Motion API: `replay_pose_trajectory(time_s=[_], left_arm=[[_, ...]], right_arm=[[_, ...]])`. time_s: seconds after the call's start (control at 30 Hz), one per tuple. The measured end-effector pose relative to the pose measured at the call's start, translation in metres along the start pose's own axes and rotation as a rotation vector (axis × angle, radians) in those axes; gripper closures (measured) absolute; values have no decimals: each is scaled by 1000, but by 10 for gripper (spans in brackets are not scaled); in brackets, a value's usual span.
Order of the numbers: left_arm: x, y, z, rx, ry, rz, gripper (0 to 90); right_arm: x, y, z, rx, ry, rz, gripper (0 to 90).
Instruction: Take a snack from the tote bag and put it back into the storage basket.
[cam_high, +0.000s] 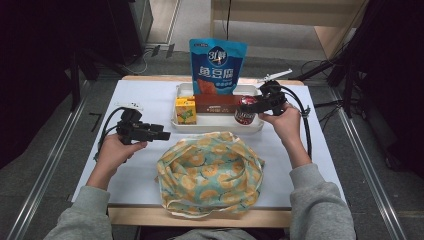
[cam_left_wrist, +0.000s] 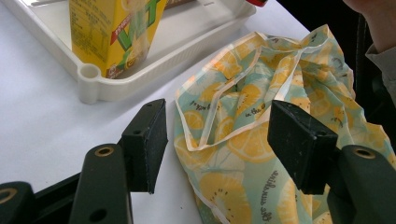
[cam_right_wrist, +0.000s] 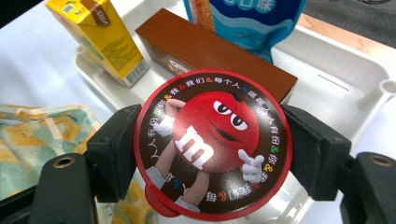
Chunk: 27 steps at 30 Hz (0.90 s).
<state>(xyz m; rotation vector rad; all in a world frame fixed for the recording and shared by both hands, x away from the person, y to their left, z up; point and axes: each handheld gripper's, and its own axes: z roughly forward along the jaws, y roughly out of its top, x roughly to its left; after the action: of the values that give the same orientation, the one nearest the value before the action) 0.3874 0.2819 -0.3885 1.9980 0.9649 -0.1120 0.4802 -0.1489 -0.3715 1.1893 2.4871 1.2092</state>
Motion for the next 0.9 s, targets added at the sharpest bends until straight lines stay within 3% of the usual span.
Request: replay_pose_trajectory(time_s=[0.33, 0.9], left_arm=[[0, 0, 0, 1, -1, -2, 381], [0, 0, 1, 3, -7, -2, 381]], right_arm=[[-10, -7, 8, -12, -26, 29, 269], [-28, -18, 22, 18, -60, 61, 269]])
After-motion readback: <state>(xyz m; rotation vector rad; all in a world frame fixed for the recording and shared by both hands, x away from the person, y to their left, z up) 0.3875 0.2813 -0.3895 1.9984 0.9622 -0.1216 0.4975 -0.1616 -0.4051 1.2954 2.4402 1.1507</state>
